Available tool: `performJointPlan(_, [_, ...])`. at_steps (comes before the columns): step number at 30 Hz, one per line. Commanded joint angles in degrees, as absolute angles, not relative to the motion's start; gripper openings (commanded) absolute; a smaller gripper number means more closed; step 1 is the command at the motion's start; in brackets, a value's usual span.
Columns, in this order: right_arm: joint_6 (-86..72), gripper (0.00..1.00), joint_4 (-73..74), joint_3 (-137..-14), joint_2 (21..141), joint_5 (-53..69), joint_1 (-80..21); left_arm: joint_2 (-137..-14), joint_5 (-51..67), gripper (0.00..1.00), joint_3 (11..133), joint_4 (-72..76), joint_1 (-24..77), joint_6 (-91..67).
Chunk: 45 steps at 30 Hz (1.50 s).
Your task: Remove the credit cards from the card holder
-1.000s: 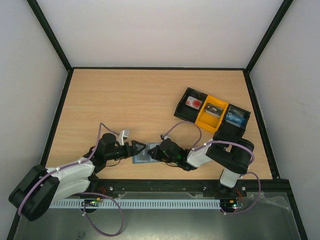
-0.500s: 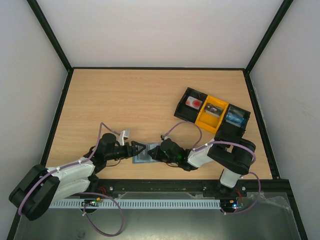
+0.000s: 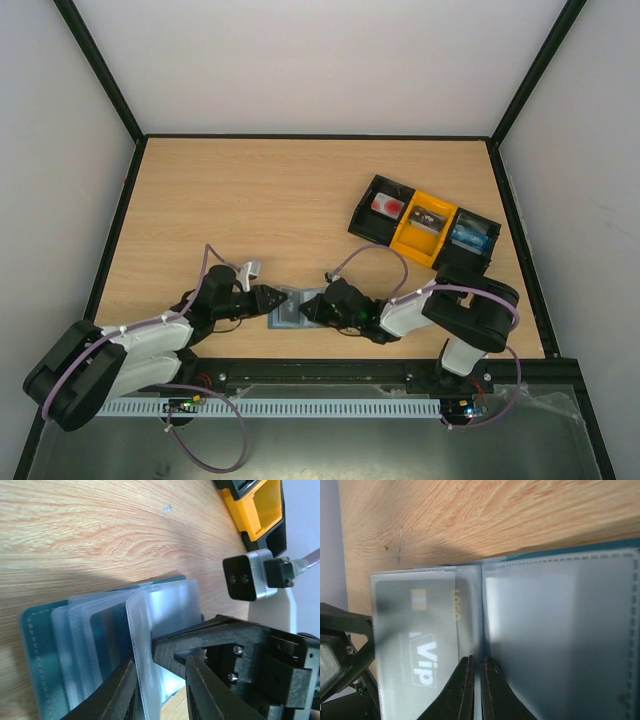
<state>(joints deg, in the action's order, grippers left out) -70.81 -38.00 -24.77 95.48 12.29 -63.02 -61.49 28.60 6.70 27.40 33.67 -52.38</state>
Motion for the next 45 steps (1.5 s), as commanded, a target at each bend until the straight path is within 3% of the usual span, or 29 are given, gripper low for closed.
performJointPlan(1, [-71.3,0.07,-33.1,-23.0,93.0,11.9,-63.4,-63.2,28.4,0.28,7.7,28.0,33.5,-51.2])
performJointPlan(9, [-69.5,0.17,-24.1,-23.3,85.8,8.5,-63.4,-65.2,29.0,0.03,8.2,28.7,33.4,-50.3])
performJointPlan(22, [-66.2,0.26,-5.5,-22.1,70.6,-1.3,-63.4,-68.2,32.2,0.03,9.8,31.9,33.4,-51.6])
performJointPlan(30, [-67.2,0.26,-8.2,-19.8,71.8,0.0,-63.4,-68.8,33.1,0.27,10.2,33.5,33.9,-54.4])
performJointPlan(45, [-68.2,0.2,-11.7,-17.4,73.2,-1.1,-63.4,-74.2,33.9,0.32,12.9,39.3,39.5,-58.4])
